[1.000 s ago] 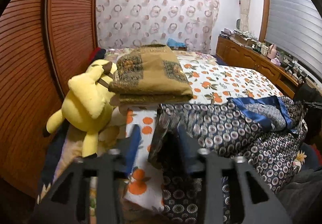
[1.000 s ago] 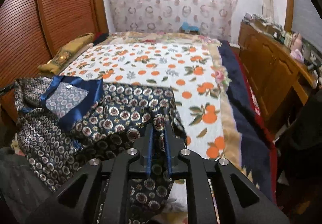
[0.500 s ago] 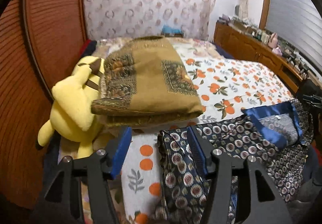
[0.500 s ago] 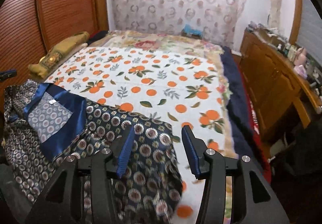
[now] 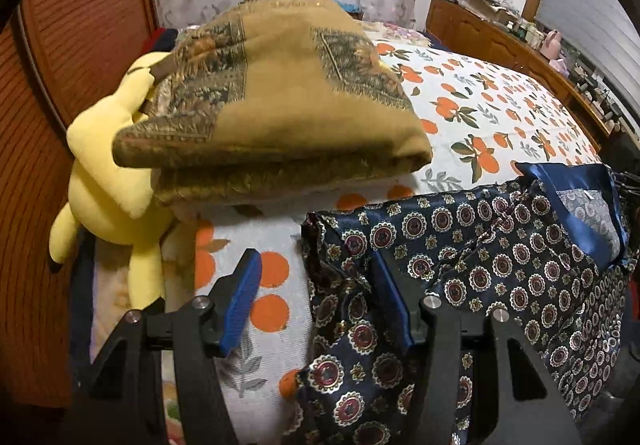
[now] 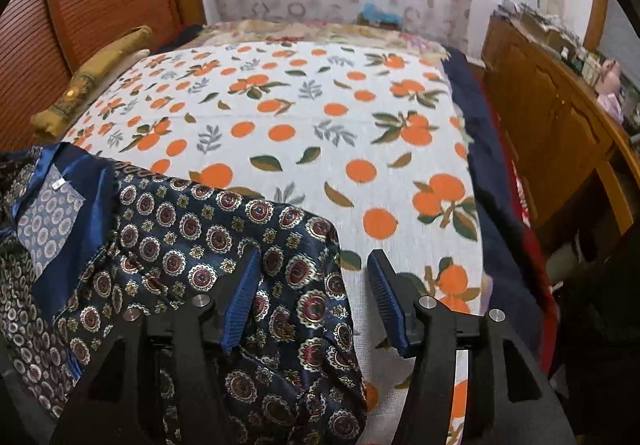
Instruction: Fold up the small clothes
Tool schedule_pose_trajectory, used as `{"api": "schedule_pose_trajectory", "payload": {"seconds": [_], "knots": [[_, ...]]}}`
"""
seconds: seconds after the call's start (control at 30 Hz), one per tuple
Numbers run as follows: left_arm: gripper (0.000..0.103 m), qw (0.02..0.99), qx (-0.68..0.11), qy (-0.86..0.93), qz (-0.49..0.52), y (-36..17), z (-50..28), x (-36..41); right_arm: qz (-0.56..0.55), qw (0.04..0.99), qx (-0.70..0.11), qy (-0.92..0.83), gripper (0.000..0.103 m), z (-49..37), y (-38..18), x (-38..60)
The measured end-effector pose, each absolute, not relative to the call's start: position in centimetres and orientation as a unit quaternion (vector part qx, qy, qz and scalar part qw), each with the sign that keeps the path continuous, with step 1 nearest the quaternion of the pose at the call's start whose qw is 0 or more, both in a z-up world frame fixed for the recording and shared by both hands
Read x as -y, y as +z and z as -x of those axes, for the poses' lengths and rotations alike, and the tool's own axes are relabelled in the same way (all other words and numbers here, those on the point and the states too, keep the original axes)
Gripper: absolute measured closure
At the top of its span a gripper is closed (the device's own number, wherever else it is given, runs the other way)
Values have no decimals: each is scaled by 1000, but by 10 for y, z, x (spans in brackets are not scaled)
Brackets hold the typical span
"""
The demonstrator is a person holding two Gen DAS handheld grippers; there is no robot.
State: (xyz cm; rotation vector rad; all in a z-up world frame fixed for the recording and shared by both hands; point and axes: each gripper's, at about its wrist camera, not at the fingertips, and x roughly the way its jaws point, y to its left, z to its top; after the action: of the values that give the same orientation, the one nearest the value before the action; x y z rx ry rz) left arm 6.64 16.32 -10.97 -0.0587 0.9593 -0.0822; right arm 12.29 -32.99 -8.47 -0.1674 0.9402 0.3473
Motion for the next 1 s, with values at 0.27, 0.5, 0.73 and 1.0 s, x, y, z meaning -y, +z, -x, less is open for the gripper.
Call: {"api": "schedule_pose_trajectory", "payload": {"seconds": [0.27, 0.5, 0.73, 1.0], "knots": [[76, 887, -455, -71, 34, -109, -67, -157, 95, 871, -445, 185, 55, -123, -86, 320], [103, 900, -422, -96, 47, -89, -54, -152, 103, 867, -427, 233, 96, -107, -80, 304], [103, 937, -331, -103, 50, -18, -28, -145, 84, 907, -340, 232, 97, -78, -21, 311], [103, 974, -208, -87, 20, 95, -39, -143, 100, 954, -200, 200, 98, -66, 101, 315]]}}
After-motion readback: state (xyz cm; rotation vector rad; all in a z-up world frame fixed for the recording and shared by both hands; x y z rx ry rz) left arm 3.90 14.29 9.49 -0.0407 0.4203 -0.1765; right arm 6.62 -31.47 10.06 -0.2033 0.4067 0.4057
